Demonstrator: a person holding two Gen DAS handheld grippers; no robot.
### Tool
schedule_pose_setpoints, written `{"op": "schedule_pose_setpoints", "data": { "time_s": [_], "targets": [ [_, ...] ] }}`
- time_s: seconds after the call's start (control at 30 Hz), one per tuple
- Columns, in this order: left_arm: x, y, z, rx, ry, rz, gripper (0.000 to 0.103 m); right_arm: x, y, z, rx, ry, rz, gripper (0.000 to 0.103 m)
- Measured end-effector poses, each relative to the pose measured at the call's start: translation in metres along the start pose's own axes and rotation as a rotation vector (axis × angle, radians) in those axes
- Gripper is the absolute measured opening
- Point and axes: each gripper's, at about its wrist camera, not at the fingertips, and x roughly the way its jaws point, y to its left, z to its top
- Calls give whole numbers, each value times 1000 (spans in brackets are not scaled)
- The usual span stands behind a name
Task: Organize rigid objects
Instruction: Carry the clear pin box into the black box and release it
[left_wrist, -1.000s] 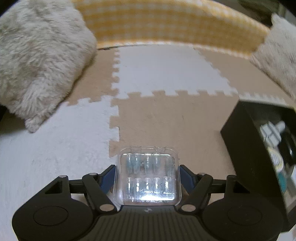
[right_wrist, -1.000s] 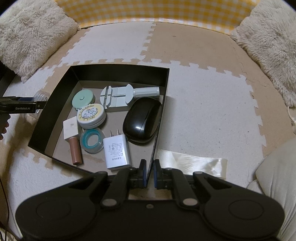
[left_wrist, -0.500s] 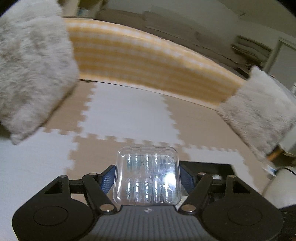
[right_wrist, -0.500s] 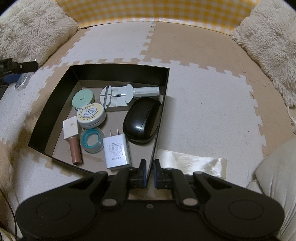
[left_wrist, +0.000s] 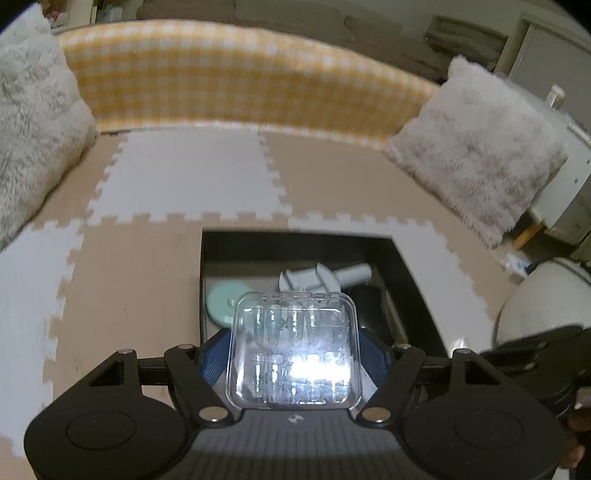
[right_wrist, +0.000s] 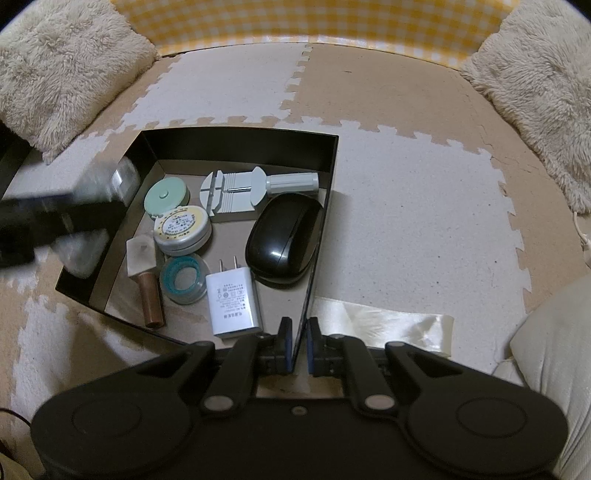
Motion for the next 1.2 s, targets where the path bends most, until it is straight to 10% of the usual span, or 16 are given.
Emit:
{"op": "schedule_pose_setpoints", "data": {
  "time_s": [1.2],
  "targets": [
    [-8,-8,-9,-16,31,71,93,-8,3,-2,-10,-19,-21,8]
  ]
}}
